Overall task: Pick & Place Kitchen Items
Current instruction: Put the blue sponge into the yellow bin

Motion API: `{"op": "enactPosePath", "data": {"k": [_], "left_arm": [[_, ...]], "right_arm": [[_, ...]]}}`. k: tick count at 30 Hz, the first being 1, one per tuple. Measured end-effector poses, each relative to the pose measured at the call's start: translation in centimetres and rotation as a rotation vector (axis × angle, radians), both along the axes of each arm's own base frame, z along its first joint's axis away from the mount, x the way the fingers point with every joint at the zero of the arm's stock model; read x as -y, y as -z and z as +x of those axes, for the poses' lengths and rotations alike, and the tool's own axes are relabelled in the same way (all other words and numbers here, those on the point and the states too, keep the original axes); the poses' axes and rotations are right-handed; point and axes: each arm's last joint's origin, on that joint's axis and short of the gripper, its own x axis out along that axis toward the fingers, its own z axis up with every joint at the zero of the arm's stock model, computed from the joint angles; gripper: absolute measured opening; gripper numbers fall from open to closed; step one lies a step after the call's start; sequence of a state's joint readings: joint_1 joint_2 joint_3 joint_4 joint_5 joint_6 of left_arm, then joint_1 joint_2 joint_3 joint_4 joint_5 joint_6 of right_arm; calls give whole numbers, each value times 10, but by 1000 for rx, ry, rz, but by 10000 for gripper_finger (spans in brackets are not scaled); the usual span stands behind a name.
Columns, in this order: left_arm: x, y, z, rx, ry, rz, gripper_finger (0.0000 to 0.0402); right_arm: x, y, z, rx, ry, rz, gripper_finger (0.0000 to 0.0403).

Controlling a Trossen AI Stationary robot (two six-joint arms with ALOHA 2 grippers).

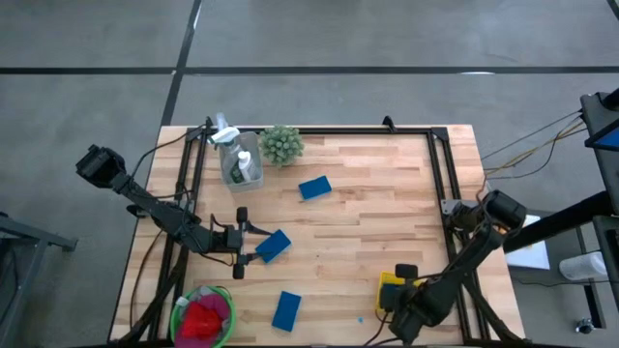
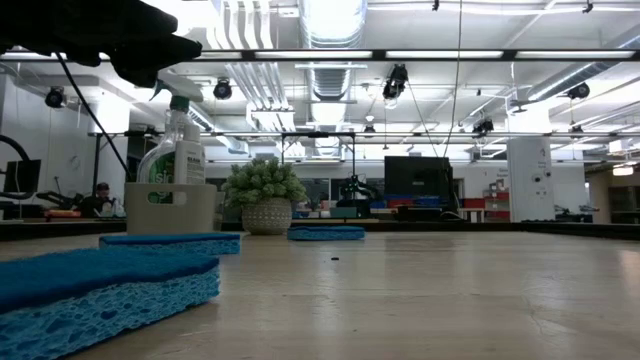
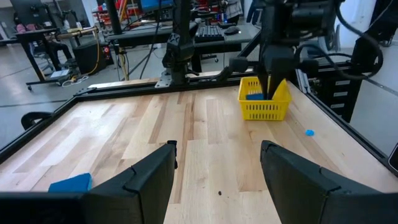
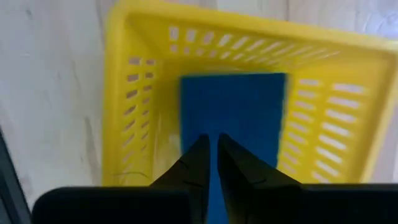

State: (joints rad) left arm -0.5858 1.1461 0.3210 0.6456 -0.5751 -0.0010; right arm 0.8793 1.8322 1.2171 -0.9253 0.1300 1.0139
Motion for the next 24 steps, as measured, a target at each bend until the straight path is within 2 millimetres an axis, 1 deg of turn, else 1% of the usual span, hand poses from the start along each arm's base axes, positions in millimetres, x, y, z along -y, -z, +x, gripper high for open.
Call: {"op": "enactPosePath", "data": {"k": [4, 7, 10, 15, 19, 22, 24], "left_arm": [[0, 0, 0, 0, 0, 0, 236], [0, 0, 0, 0, 0, 0, 236], [0, 0, 0, 0, 0, 0, 236], [0, 0, 0, -1, 0, 0, 236], [0, 0, 0, -2, 0, 1, 236], [0, 1, 0, -5, 0, 3, 236], [0, 1, 0, -9, 0, 5, 236]], "right_arm": [[3, 6, 3, -39, 16, -13, 29], [4, 4, 4, -53, 22, -28, 30], [3, -6, 5, -36, 25, -30, 30], [-2, -31, 13, 80, 11, -41, 30], [-5, -41, 18, 126, -10, -41, 30], [-3, -41, 17, 110, -3, -58, 49], [0, -39, 15, 89, 12, -82, 78]]}}
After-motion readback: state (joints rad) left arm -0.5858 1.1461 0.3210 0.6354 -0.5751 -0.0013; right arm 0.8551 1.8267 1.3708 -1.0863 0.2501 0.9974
